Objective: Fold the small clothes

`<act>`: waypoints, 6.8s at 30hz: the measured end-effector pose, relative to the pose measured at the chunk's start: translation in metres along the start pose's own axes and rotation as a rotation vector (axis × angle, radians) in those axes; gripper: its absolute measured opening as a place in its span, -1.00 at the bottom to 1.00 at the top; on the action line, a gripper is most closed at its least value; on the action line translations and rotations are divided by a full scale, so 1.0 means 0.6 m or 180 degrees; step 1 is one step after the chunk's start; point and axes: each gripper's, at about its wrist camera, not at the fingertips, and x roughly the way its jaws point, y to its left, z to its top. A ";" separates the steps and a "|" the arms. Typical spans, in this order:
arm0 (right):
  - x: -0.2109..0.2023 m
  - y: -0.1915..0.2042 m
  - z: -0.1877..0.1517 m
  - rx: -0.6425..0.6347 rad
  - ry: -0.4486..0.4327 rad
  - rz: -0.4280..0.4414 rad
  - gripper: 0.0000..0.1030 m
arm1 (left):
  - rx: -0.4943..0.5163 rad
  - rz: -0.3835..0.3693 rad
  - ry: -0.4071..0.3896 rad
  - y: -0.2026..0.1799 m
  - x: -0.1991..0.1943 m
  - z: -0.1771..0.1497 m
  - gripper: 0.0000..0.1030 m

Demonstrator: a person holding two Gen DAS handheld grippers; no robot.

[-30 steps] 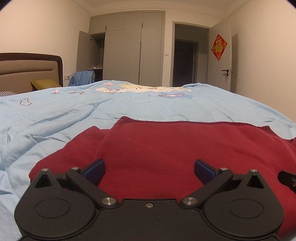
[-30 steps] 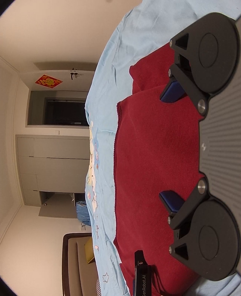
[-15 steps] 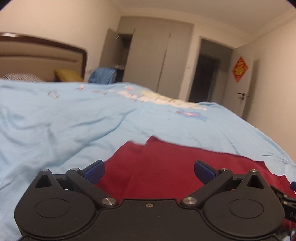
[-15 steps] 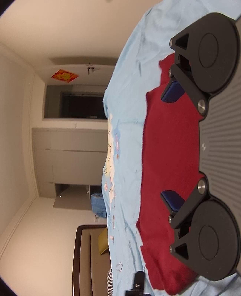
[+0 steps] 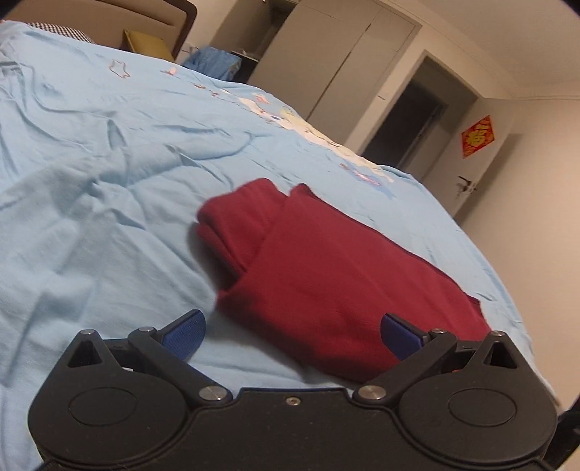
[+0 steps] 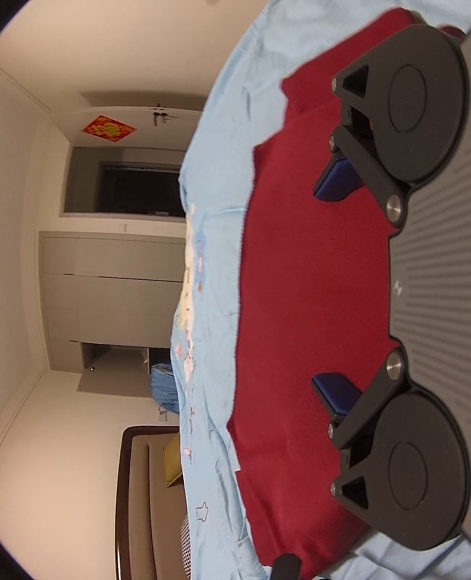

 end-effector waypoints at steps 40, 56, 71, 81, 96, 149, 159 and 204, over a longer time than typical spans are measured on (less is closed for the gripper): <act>-0.099 -0.092 -0.008 0.0661 -0.0509 -0.0425 1.00 | 0.0436 0.0083 -0.0428 -0.131 0.066 0.088 -0.72; -0.171 -0.242 -0.053 0.1222 -0.0737 -0.1505 1.00 | 0.2556 -0.0884 0.0075 -0.388 0.096 -0.069 -0.72; -0.147 -0.245 -0.073 0.1290 -0.0532 -0.1338 1.00 | 0.2620 -0.1030 0.0115 -0.375 0.065 -0.099 0.22; -0.143 -0.238 -0.070 0.1289 -0.0410 -0.1170 1.00 | 0.2785 -0.0777 -0.0144 -0.356 0.037 -0.103 0.37; -0.102 -0.233 0.042 0.1182 0.0000 0.0337 0.93 | 0.2838 -0.0829 -0.0024 -0.349 0.044 -0.132 -0.77; -0.006 -0.261 0.048 0.1254 0.0522 0.0626 -0.24 | 0.2860 -0.1071 -0.0049 -0.365 0.066 -0.148 -0.81; 0.000 -0.249 0.057 0.1058 0.0452 0.0652 -0.87 | 0.2867 -0.1072 -0.0080 -0.366 0.057 -0.150 -0.81; -0.147 -0.234 0.029 0.0788 0.0060 -0.0281 0.72 | 0.1295 -0.0433 0.0020 -0.303 0.085 -0.009 0.57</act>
